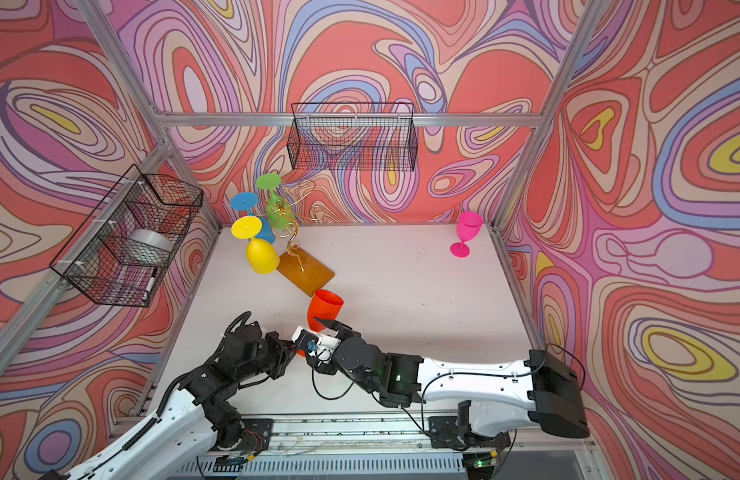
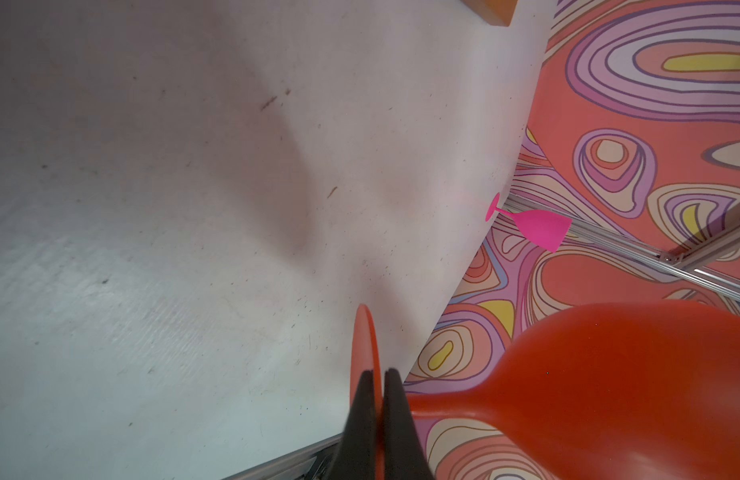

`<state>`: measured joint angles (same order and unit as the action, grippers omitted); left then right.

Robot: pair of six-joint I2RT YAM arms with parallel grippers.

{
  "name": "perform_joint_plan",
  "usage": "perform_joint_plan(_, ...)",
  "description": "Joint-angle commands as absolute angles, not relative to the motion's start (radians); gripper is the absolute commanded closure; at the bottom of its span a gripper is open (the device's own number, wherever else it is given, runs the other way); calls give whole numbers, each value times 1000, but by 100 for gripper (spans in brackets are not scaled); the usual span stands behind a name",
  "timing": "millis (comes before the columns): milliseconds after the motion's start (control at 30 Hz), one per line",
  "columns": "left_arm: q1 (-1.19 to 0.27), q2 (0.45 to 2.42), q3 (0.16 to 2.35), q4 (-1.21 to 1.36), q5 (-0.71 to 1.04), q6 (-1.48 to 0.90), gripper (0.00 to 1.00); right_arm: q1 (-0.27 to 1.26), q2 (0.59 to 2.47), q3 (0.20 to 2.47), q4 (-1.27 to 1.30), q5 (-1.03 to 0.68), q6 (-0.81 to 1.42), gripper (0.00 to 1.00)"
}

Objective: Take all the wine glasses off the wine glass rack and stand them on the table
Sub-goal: 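Open the right gripper off the foot and move it to the bowl rim, then close the right gripper on the red glass bowl rim while left holds the foot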

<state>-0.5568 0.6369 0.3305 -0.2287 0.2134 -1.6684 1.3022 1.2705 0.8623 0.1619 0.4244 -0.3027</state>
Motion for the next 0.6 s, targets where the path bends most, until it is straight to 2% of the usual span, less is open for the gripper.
perform_joint_plan(0, -558, 644, 329, -165, 195, -1631, 100, 1242, 1239, 916, -9, 356, -154, 37)
perform_joint_plan(333, -558, 616, 346, -187, 169, -1549, 100, 947, 1264, 1140, -281, 14, 149, 37)
perform_joint_plan(567, -557, 621, 346, -171, 163, -1504, 100, 819, 1358, 1337, -481, -249, 297, 38)
